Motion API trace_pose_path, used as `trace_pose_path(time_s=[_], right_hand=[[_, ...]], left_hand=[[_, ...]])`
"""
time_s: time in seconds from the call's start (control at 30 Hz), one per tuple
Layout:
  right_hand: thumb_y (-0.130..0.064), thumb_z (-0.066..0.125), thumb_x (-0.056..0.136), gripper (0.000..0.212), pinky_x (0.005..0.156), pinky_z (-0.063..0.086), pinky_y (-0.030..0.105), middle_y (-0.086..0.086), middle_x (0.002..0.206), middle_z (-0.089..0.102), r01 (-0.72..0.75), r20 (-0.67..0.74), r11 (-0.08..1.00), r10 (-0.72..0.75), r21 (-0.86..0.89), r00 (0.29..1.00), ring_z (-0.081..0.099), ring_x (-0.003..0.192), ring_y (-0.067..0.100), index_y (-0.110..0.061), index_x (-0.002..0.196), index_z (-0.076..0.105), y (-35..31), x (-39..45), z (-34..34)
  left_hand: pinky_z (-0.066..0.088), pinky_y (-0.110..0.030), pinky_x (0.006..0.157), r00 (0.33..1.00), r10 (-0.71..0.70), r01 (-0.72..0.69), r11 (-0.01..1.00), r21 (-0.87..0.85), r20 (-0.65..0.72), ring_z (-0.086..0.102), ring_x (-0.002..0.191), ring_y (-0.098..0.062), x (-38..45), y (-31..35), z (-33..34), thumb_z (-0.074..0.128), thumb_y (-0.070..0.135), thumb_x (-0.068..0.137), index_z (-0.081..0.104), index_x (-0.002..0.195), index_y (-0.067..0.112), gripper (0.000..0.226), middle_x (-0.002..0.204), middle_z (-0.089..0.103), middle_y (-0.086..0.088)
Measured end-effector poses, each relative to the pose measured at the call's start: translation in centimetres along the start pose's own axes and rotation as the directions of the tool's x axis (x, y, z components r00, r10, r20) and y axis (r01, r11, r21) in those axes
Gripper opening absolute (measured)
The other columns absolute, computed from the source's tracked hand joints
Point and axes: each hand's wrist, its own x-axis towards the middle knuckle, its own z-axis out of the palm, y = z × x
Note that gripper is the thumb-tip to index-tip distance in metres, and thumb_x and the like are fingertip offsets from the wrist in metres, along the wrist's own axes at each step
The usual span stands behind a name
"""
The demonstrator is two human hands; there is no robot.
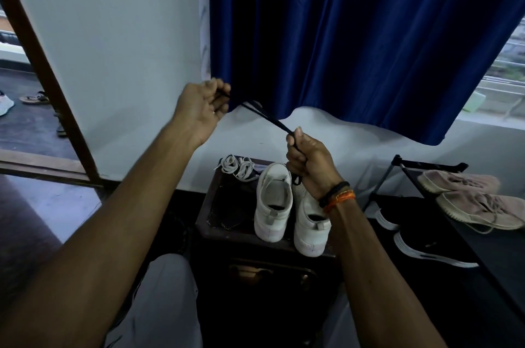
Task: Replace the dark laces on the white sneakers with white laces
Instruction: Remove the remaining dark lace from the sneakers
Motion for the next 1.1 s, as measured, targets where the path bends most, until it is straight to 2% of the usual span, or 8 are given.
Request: trace_pose_path(time_s=[0.17, 0.27, 0.4, 0.57, 0.73, 0.83, 0.93, 1.1], right_hand=[[-0.034, 0.039, 0.109, 0.032, 0.051, 0.015, 0.029, -0.003, 0.063, 0.033, 0.021, 0.007, 0.991, -0.020, -0.132, 1.000, 0.016, 0.053, 0.012, -0.015, 0.088, 0.055, -0.4, 0.3, -0.3], [-0.032, 0.042, 0.108, 0.032, 0.049, 0.017, 0.025, 0.000, 0.064, 0.031, 0.026, 0.043, 0.931, -0.011, -0.364, 0.999, 0.020, 0.051, 0.008, -0.012, 0.087, 0.055, -0.6, 0.9, 0.4], [-0.030, 0.044, 0.108, 0.033, 0.043, 0.027, 0.015, 0.000, 0.060, 0.040, 0.004, 0.080, 0.823, 0.050, -0.568, 0.996, 0.033, 0.041, 0.000, -0.005, 0.090, 0.057, -1.1, 1.9, 1.5], [-0.026, 0.049, 0.106, 0.036, 0.050, 0.044, 0.020, 0.011, 0.070, 0.057, -0.018, 0.040, 0.870, 0.044, -0.493, 0.998, 0.053, 0.054, 0.011, 0.002, 0.089, 0.063, -0.8, 2.9, 2.3], [-0.028, 0.056, 0.103, 0.036, 0.066, 0.053, 0.027, 0.009, 0.080, 0.067, -0.011, -0.091, 0.876, -0.038, -0.483, 0.995, 0.062, 0.072, 0.010, 0.003, 0.094, 0.072, 0.6, 3.7, 1.8], [-0.035, 0.058, 0.101, 0.036, 0.072, 0.052, 0.028, 0.002, 0.078, 0.071, -0.021, -0.145, 0.845, -0.067, -0.534, 0.987, 0.065, 0.076, 0.012, -0.005, 0.090, 0.076, 1.8, 3.9, 2.2], [-0.041, 0.060, 0.099, 0.035, 0.070, 0.053, 0.024, 0.000, 0.076, 0.073, -0.011, -0.189, 0.802, -0.128, -0.597, 0.974, 0.068, 0.072, 0.012, -0.013, 0.084, 0.076, 2.6, 3.7, 3.1], [-0.034, 0.066, 0.096, 0.030, 0.074, 0.053, 0.029, 0.001, 0.083, 0.075, 0.007, -0.111, 0.710, -0.119, -0.704, 0.987, 0.068, 0.078, 0.014, -0.008, 0.085, 0.074, 2.9, 3.2, 4.1]], left_hand=[[0.048, -0.030, 0.081, 0.975, -0.158, 0.193, 0.952, 0.239, -0.159, 0.059, 0.089, -0.018, -0.8, -5.8, -4.8, 0.046, 0.011, 0.100, 0.066, 0.094, 0.010, 0.021, 0.099, 0.069, -0.008], [0.046, -0.030, 0.082, 0.981, -0.090, 0.169, 0.826, 0.537, -0.171, 0.057, 0.088, -0.015, -1.1, -8.2, -5.2, 0.045, 0.007, 0.099, 0.060, 0.121, 0.005, 0.026, 0.103, 0.065, -0.005], [0.039, -0.029, 0.106, 0.965, -0.098, -0.094, 0.740, 0.666, 0.245, 0.056, 0.121, -0.010, -1.4, -8.4, -3.1, 0.061, 0.026, 0.082, 0.054, 0.139, 0.013, 0.059, 0.129, 0.062, 0.002], [0.045, -0.042, 0.110, 0.874, -0.175, -0.135, 0.808, 0.573, 0.453, 0.067, 0.113, -0.024, -2.0, -9.2, -0.5, 0.050, 0.036, 0.105, 0.065, 0.123, 0.006, 0.037, 0.111, 0.073, -0.011], [0.054, -0.056, 0.097, 0.941, -0.104, -0.080, 0.857, 0.510, 0.323, 0.066, 0.086, -0.037, -2.0, -9.8, -0.5, 0.056, 0.037, 0.102, 0.065, 0.114, -0.004, 0.044, 0.077, 0.060, -0.002], [0.060, -0.039, 0.079, 0.984, -0.050, -0.029, 0.904, 0.427, 0.173, 0.063, 0.077, -0.022, -2.1, -9.8, -0.3, 0.051, 0.027, 0.106, 0.062, 0.107, -0.011, 0.039, 0.085, 0.067, -0.006], [0.059, -0.035, 0.078, 0.996, -0.053, 0.023, 0.938, 0.347, 0.077, 0.068, 0.095, -0.027, -1.9, -10.1, -0.5, 0.051, 0.027, 0.106, 0.062, 0.114, -0.009, 0.038, 0.104, 0.068, -0.020], [0.058, -0.035, 0.076, 0.992, -0.125, 0.126, 0.984, 0.124, -0.013, 0.071, 0.086, -0.020, -1.8, -9.7, -0.4, 0.053, 0.028, 0.104, 0.064, 0.095, 0.006, 0.027, 0.094, 0.071, -0.012]])
